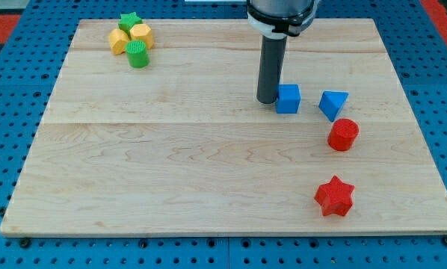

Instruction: Push the blue blocks above the red circle

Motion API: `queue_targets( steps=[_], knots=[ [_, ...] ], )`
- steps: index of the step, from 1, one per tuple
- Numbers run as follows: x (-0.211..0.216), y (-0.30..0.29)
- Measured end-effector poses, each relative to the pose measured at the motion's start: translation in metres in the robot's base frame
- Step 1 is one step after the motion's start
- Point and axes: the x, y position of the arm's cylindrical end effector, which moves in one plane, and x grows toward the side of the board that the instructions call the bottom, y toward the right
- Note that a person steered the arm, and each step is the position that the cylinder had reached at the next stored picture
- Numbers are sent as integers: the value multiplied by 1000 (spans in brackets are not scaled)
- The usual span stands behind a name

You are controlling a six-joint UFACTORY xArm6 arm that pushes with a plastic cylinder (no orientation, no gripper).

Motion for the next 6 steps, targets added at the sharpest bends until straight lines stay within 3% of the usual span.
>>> queue_targets(
  steps=[1,2,4,5,6],
  knots=[
    [26,1],
    [25,28],
    [-17,21],
    [-30,71],
    [-19,62]
  ],
)
